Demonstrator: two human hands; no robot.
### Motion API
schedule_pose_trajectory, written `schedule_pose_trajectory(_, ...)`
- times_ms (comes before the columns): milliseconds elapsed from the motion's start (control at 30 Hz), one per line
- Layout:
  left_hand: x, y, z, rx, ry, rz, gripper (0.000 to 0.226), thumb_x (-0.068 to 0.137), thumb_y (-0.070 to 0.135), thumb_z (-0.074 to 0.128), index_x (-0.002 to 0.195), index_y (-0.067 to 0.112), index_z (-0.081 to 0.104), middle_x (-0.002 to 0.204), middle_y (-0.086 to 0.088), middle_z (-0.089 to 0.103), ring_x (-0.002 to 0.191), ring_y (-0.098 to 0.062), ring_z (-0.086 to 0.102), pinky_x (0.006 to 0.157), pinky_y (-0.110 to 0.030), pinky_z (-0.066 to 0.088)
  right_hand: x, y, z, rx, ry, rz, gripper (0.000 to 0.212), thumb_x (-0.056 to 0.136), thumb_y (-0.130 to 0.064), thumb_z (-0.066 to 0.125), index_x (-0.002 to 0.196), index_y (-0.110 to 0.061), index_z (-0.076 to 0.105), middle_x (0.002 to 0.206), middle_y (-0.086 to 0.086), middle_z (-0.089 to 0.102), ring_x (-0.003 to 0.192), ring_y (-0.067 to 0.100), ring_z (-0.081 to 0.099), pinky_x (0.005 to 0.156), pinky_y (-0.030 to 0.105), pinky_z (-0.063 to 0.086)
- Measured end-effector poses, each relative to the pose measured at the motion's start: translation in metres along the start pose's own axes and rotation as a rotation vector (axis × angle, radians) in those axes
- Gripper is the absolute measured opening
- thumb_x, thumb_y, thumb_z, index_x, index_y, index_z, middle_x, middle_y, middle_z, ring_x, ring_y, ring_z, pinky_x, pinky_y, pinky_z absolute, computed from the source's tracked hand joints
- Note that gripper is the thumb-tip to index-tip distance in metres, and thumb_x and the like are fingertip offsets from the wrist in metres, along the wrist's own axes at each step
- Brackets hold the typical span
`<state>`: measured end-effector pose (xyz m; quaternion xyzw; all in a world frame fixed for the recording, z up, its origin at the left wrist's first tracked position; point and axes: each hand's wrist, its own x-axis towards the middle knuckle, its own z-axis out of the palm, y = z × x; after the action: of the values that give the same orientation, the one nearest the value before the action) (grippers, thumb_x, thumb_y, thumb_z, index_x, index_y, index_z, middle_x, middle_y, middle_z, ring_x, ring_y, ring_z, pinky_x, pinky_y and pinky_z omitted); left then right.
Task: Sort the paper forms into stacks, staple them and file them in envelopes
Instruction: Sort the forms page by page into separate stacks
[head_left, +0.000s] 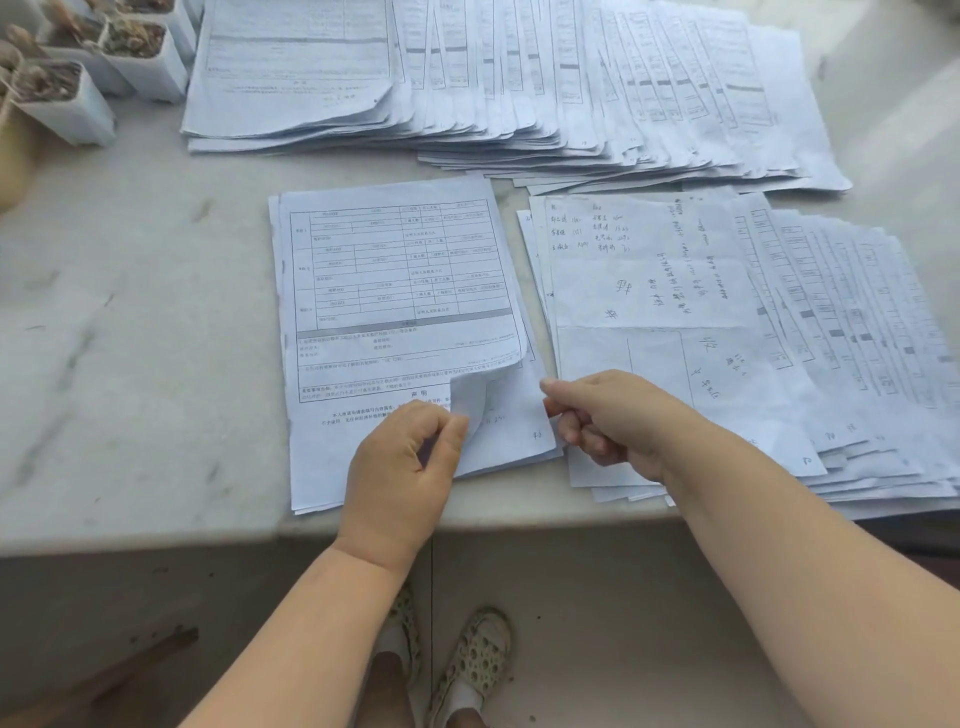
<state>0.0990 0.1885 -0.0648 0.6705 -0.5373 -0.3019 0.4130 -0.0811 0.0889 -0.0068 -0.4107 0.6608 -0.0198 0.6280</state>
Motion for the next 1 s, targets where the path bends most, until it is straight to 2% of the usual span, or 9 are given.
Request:
schedule_pose_trajectory(167, 0.0, 0.0, -0.001, 0.01, 0.0, 0.008, 0.03, 0.091, 0.039, 0.046, 0.064, 0.024, 0.045, 0.061, 0.008, 0.043, 0.062, -0.005, 0.042, 0.057, -0.013, 0.031, 0.004, -0.003, 0.001, -0.098, -0.008, -0.051, 0.018, 0.092, -0.02, 0.064, 0.075, -0.013, 0.064, 0.055, 0.001, 0.048, 0.041, 0.011, 0.03, 0.044, 0.021, 0.024)
schedule_pose_trajectory(267, -0.001, 0.001, -0.001, -0.034, -0.017, 0.012, 0.03, 0.093, 0.038, 0.043, 0.066, 0.028, 0.047, 0.064, 0.01, 0.047, 0.065, -0.005, 0.046, 0.06, -0.014, 0.034, 0.002, -0.014, 0.004, -0.094, 0.039, -0.08, 0.03, 0.096, -0.037, 0.057, 0.079, -0.014, 0.066, 0.061, 0.001, 0.056, 0.044, 0.013, 0.04, 0.049, 0.022, 0.033)
schedule_pose_trajectory(367, -0.003, -0.001, -0.003, -0.138, -0.075, -0.022, 0.039, 0.094, 0.04, 0.04, 0.08, 0.02, 0.07, 0.083, 0.012, 0.065, 0.086, -0.003, 0.061, 0.077, -0.015, 0.045, 0.009, -0.024, 0.011, -0.008, 0.021, -0.049, 0.043, 0.096, -0.048, 0.051, 0.092, -0.009, 0.067, 0.077, 0.006, 0.069, 0.054, 0.016, 0.061, 0.054, 0.026, 0.05)
schedule_pose_trajectory(467, -0.005, 0.006, -0.012, -0.151, -0.153, -0.043, 0.037, 0.092, 0.043, 0.042, 0.088, 0.023, 0.073, 0.098, 0.015, 0.068, 0.098, 0.0, 0.061, 0.087, -0.013, 0.044, 0.017, -0.022, 0.027, -0.148, 0.048, -0.114, 0.014, 0.091, -0.015, 0.059, 0.098, -0.006, 0.067, 0.093, 0.009, 0.071, 0.079, 0.026, 0.068, 0.068, 0.036, 0.057)
schedule_pose_trajectory(600, 0.004, 0.035, -0.046, -0.079, 0.003, 0.018, 0.027, 0.091, 0.042, 0.046, 0.098, 0.03, 0.07, 0.113, 0.019, 0.064, 0.111, -0.002, 0.059, 0.097, -0.015, 0.042, -0.001, -0.028, 0.028, -0.277, 0.214, -0.343, 0.016, 0.089, -0.005, 0.05, 0.092, -0.006, 0.066, 0.065, -0.005, 0.052, 0.06, 0.011, 0.045, 0.056, 0.022, 0.037)
schedule_pose_trajectory(667, 0.011, 0.052, -0.065, -0.026, 0.115, 0.109, 0.027, 0.093, 0.038, 0.046, 0.102, 0.027, 0.068, 0.116, 0.019, 0.063, 0.115, -0.003, 0.057, 0.101, -0.016, 0.04, -0.016, -0.034, 0.015, -0.136, 0.251, -0.434, 0.018, 0.088, -0.009, 0.05, 0.08, -0.017, 0.065, 0.064, -0.008, 0.062, 0.061, 0.008, 0.055, 0.06, 0.019, 0.046)
schedule_pose_trajectory(767, 0.033, 0.073, -0.085, 0.005, 0.211, 0.179, 0.027, 0.094, 0.037, 0.045, 0.106, 0.026, 0.067, 0.12, 0.02, 0.061, 0.119, -0.004, 0.055, 0.104, -0.017, 0.038, -0.026, -0.051, -0.016, 0.157, 0.285, -0.464, 0.019, 0.085, -0.014, 0.054, 0.093, -0.02, 0.07, 0.094, 0.008, 0.073, 0.091, 0.029, 0.068, 0.082, 0.045, 0.056)
schedule_pose_trajectory(933, 0.082, 0.078, -0.085, 0.018, 0.174, 0.172, 0.025, 0.091, 0.036, 0.047, 0.107, 0.03, 0.065, 0.12, 0.022, 0.059, 0.118, -0.001, 0.054, 0.103, -0.013, 0.036, -0.022, -0.115, -0.091, 0.878, 0.346, -0.399, 0.021, 0.096, 0.0, 0.049, 0.099, -0.015, 0.062, 0.09, 0.001, 0.072, 0.074, 0.013, 0.07, 0.059, 0.026, 0.057)
schedule_pose_trajectory(1000, 0.104, 0.072, -0.074, 0.012, 0.131, 0.149, 0.025, 0.089, 0.038, 0.047, 0.106, 0.033, 0.064, 0.121, 0.024, 0.058, 0.117, 0.003, 0.053, 0.101, -0.007, 0.034, -0.014, -0.14, -0.12, 1.091, 0.373, -0.389, 0.019, 0.099, -0.001, 0.045, 0.098, -0.014, 0.06, 0.074, -0.003, 0.074, 0.062, 0.008, 0.07, 0.052, 0.021, 0.055)
